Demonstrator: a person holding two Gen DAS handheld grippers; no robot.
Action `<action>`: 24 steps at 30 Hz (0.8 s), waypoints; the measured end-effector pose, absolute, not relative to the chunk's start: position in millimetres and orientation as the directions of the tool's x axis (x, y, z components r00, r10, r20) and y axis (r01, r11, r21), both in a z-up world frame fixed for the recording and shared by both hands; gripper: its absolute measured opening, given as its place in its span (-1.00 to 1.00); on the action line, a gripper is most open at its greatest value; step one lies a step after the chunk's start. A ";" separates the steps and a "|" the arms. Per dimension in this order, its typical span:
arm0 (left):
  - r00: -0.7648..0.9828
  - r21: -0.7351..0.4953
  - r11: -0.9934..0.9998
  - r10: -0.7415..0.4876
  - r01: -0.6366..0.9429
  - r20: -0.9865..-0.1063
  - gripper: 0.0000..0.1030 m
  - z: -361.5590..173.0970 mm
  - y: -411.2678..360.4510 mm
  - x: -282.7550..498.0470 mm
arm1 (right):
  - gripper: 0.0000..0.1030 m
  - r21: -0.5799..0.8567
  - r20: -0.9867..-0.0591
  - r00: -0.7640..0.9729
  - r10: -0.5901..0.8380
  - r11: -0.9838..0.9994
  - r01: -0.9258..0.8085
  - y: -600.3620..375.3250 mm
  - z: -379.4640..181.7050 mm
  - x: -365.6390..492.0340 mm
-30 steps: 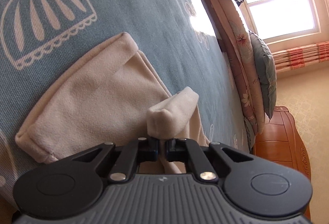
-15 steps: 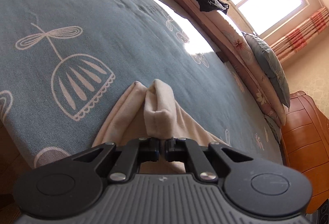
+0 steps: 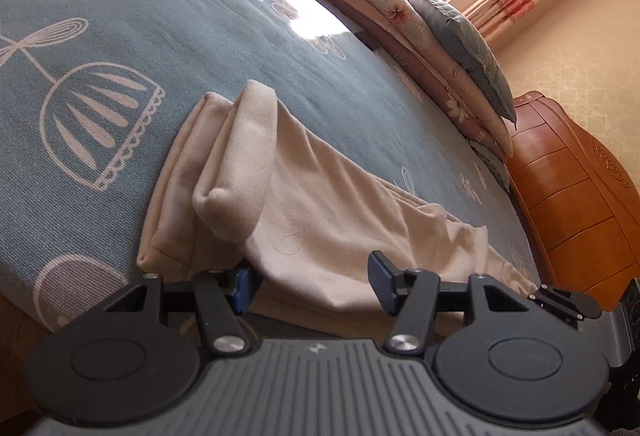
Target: Fold clothes
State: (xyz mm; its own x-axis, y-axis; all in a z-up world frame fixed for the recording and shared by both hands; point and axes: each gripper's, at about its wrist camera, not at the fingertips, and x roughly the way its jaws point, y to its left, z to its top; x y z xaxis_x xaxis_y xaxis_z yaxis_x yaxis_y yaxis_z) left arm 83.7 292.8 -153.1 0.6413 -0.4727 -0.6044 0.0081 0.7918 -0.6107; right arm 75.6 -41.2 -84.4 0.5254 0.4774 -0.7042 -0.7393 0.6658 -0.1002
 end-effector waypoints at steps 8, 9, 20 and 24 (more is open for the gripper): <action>0.795 -0.533 0.846 -0.313 -0.015 -0.519 0.19 -107.8 326.3 80.9 | -0.21 -0.057 -0.687 0.547 0.478 0.715 -0.696 -58.6 -77.7 91.6; 0.792 -0.530 0.847 -0.298 -0.037 -0.532 0.19 -111.2 329.1 88.2 | -0.21 -0.036 -0.685 0.541 0.488 0.720 -0.693 -58.5 -76.1 95.9; 0.724 -0.328 0.945 -0.228 0.002 -0.651 0.21 -148.4 282.9 94.2 | 0.24 0.000 -0.592 0.447 0.670 0.555 -0.832 13.2 -29.6 161.3; 0.735 -0.289 0.957 -0.219 0.033 -0.642 0.22 -143.2 274.5 85.3 | -0.06 0.045 -0.662 0.352 0.662 0.504 -0.863 79.1 -35.1 212.6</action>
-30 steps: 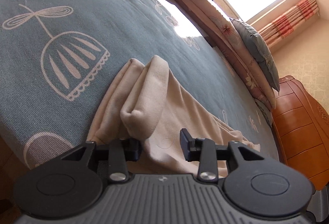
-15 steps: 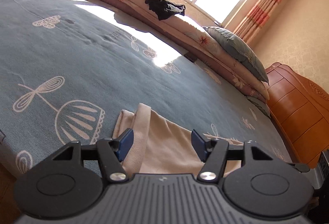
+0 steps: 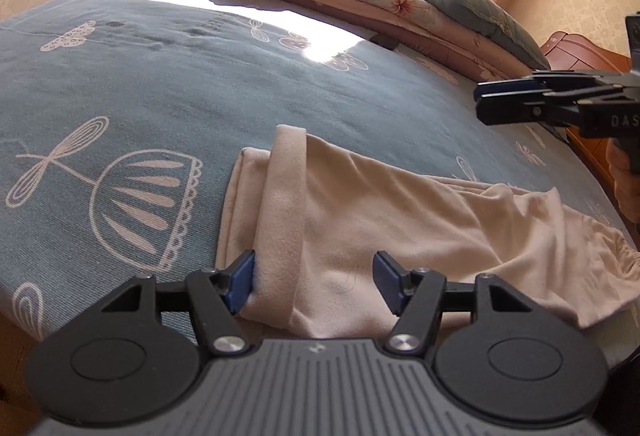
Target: Fold clothes
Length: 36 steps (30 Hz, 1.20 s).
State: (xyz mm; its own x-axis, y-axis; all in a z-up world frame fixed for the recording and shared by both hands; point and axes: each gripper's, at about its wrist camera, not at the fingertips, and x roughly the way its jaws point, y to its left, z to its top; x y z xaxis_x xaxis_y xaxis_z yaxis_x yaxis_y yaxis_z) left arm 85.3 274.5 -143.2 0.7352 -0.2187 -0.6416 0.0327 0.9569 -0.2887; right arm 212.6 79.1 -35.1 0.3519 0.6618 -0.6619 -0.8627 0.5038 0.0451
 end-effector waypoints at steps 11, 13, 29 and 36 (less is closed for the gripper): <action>0.768 -0.225 0.966 -0.239 0.126 -0.595 0.38 -150.7 264.3 70.1 | -0.05 0.131 -0.763 0.068 0.643 0.256 -0.958 184.5 -110.5 259.3; 0.768 -0.233 0.963 -0.251 0.136 -0.589 0.38 -151.9 266.7 70.2 | -0.07 0.140 -0.766 0.045 0.641 0.235 -0.962 181.1 -114.6 258.7; 0.715 -0.433 0.871 -0.455 0.232 -0.531 0.23 -144.2 302.4 130.0 | -0.71 -0.068 -0.707 0.076 0.703 0.039 -0.997 120.1 -49.0 197.6; 0.681 -0.443 0.862 -0.480 0.247 -0.553 -0.81 -150.1 294.0 131.0 | -0.09 -0.131 -0.727 0.124 0.675 0.040 -0.991 125.3 -52.7 200.2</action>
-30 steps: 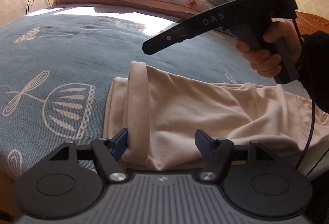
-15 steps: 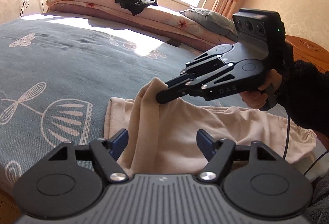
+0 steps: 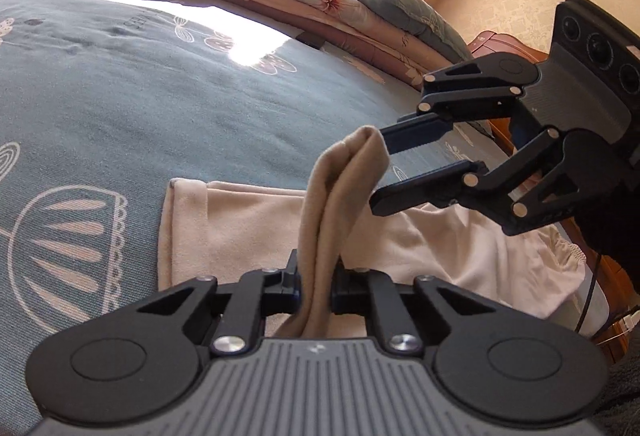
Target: Fold clothes
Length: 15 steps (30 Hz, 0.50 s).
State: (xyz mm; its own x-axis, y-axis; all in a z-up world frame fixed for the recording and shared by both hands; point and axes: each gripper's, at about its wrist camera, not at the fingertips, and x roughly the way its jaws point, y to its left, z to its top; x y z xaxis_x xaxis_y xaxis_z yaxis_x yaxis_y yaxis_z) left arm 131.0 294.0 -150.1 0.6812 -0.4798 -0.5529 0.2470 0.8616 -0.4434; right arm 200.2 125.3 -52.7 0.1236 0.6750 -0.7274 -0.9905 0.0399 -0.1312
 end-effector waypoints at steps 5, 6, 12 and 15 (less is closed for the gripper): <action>0.678 -0.442 0.859 -0.487 0.259 -0.551 -0.81 -148.5 293.7 128.4 | 0.19 -0.044 -0.730 0.040 0.682 0.011 -0.999 139.2 -56.2 220.6; 0.677 -0.448 0.858 -0.487 0.252 -0.552 -0.81 -149.7 294.6 128.6 | 0.09 -0.007 -0.737 0.002 0.676 -0.005 -1.000 143.0 -58.8 224.6; 0.723 -0.493 0.862 -0.418 0.123 -0.550 -0.84 -149.0 315.3 133.7 | -0.69 0.036 -0.742 -0.009 0.670 0.027 -0.999 163.6 -63.6 232.5; 0.709 -0.544 0.838 -0.403 0.032 -0.579 -0.83 -156.4 330.8 145.8 | -0.69 0.055 -0.740 -0.007 0.672 0.051 -0.997 182.1 -65.9 243.4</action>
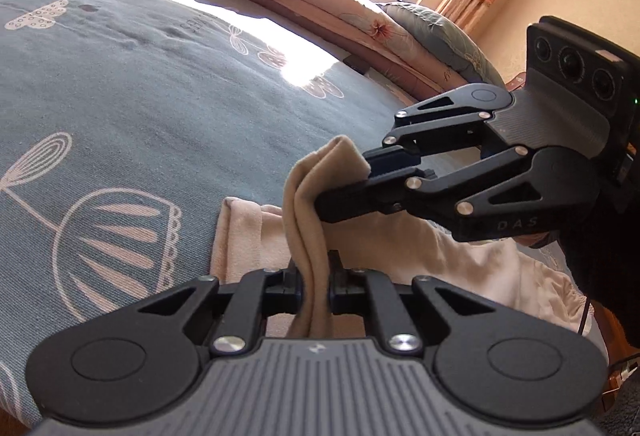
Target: Fold clothes
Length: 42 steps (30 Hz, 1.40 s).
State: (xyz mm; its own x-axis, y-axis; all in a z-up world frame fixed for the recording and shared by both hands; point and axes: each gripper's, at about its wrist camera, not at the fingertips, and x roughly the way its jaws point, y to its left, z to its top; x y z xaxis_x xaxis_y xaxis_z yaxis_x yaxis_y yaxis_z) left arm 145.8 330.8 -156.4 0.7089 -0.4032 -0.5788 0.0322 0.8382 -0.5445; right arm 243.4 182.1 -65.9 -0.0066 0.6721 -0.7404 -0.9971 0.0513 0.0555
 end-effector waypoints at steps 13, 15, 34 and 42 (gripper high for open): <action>0.647 -0.629 0.771 -0.432 -0.096 -0.628 -0.76 -179.8 346.8 164.7 | -0.28 0.062 -0.758 0.138 0.638 0.282 -0.957 179.6 -93.8 262.8; 0.642 -0.636 0.765 -0.439 -0.099 -0.629 -0.64 -175.3 346.6 161.8 | -0.24 0.050 -0.747 0.187 0.638 0.335 -0.941 160.6 -78.4 259.4; 0.616 -0.258 0.961 -0.147 -0.095 -0.774 -0.18 -139.0 267.8 109.1 | 0.06 0.178 -0.738 0.449 0.504 0.787 -0.591 -111.0 -64.2 148.5; 0.658 -0.222 0.974 -0.137 -0.046 -0.740 -0.09 -101.1 245.9 97.0 | 0.20 0.169 -0.756 0.501 0.421 0.865 -0.473 -149.5 -107.0 126.8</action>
State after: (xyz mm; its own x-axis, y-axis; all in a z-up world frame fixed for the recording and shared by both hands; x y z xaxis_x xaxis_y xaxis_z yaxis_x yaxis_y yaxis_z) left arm 97.0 245.9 -101.1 0.6580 -0.1374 -0.7404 -0.0462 0.9740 -0.2218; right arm 126.8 -149.5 -107.0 0.5010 0.4214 -0.7559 -0.4731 0.8647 0.1685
